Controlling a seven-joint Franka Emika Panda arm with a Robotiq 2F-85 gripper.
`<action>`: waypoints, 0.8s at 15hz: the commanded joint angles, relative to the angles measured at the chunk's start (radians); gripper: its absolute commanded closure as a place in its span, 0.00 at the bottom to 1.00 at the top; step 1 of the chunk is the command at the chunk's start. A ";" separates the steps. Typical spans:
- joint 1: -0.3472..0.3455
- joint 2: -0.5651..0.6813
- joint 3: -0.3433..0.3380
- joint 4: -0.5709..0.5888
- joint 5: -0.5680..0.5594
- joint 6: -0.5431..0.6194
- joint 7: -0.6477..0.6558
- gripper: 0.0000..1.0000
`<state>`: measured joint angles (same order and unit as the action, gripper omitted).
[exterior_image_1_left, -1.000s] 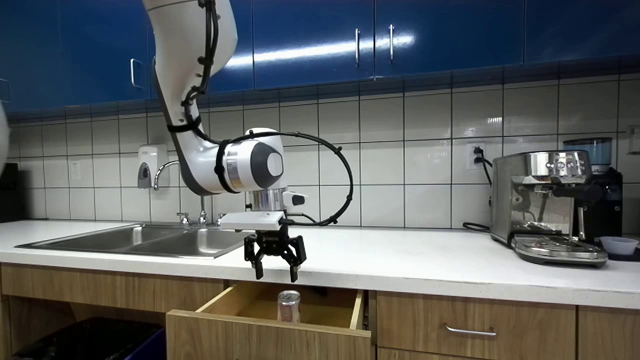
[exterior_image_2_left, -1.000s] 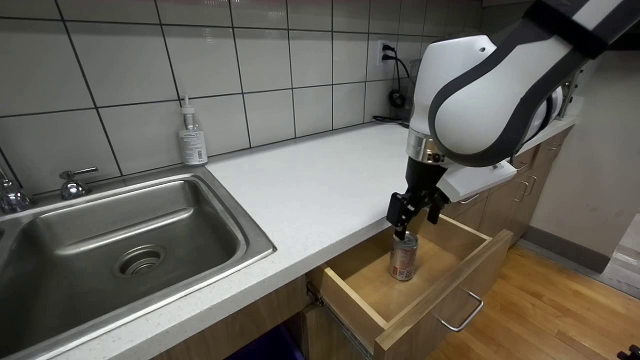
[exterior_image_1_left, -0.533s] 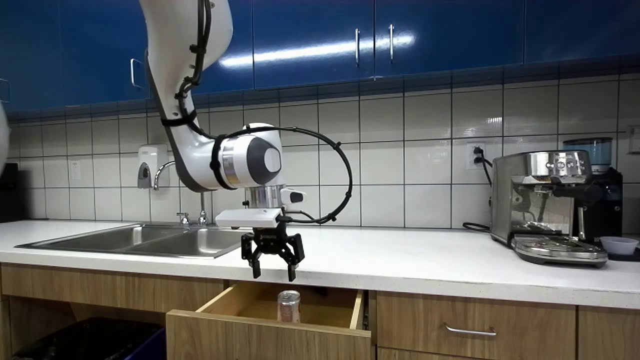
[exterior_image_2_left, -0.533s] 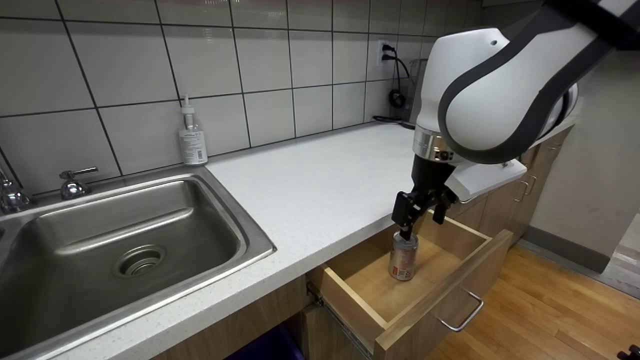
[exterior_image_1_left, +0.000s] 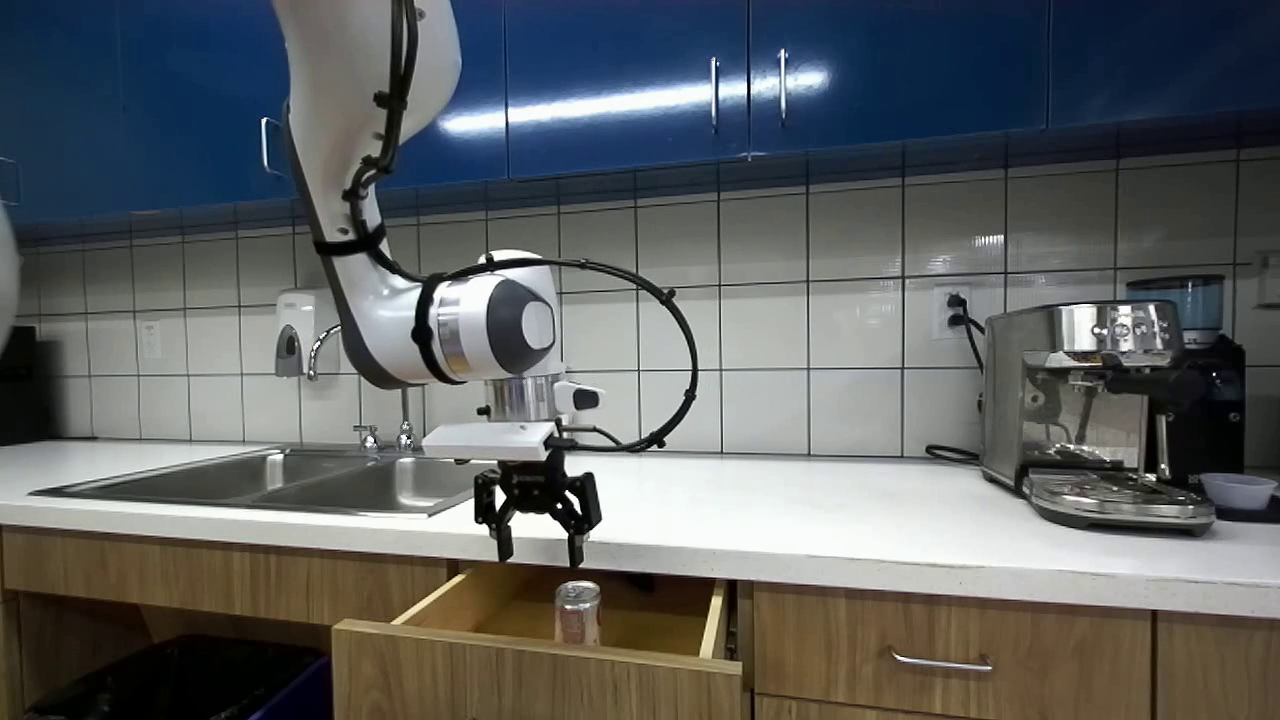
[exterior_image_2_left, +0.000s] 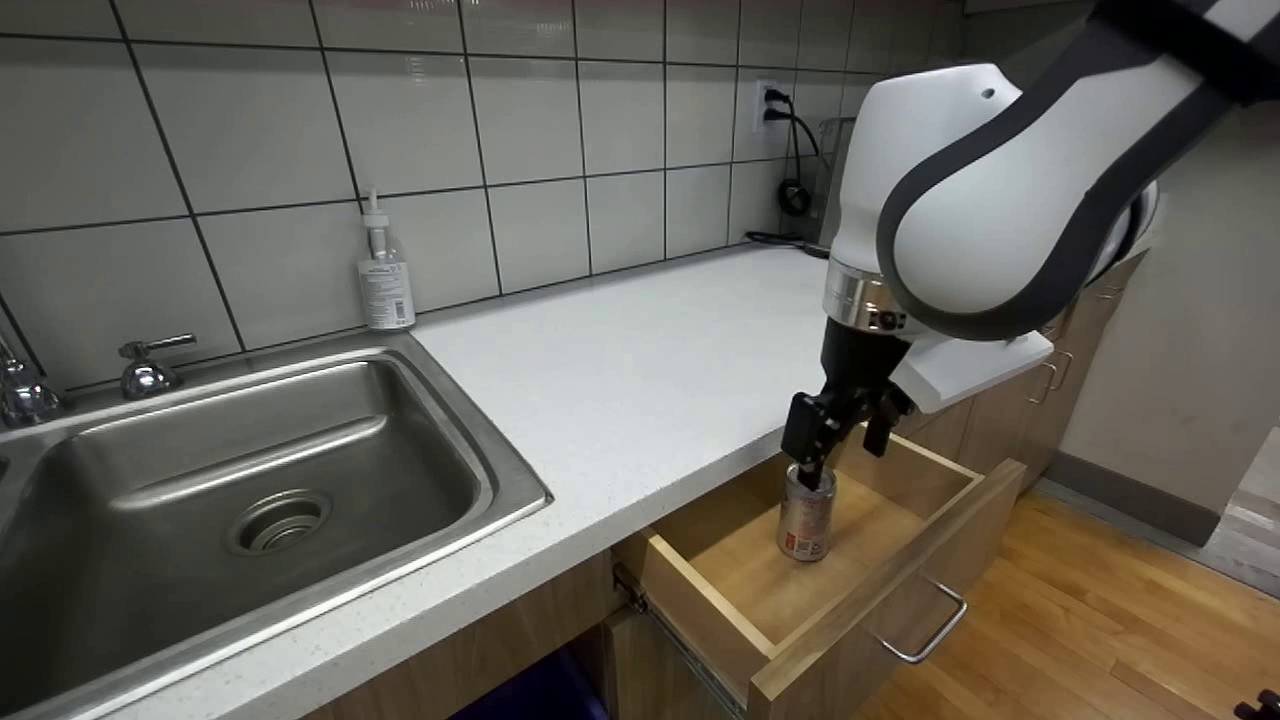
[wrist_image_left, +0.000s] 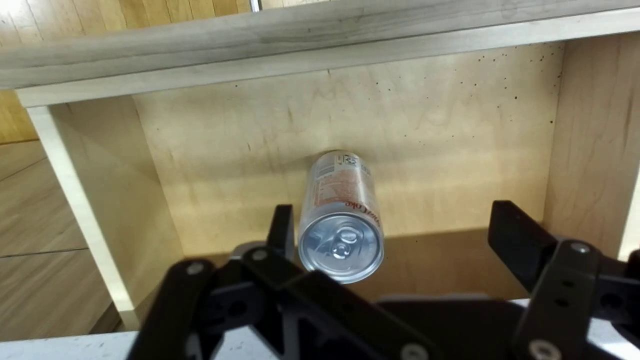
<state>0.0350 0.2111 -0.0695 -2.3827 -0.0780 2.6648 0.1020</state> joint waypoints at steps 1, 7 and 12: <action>0.007 -0.046 0.018 -0.063 -0.019 0.031 0.007 0.00; 0.015 -0.059 0.030 -0.125 -0.009 0.062 0.001 0.00; 0.012 -0.093 0.041 -0.173 0.008 0.065 -0.013 0.00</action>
<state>0.0554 0.1801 -0.0462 -2.5003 -0.0781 2.7211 0.1021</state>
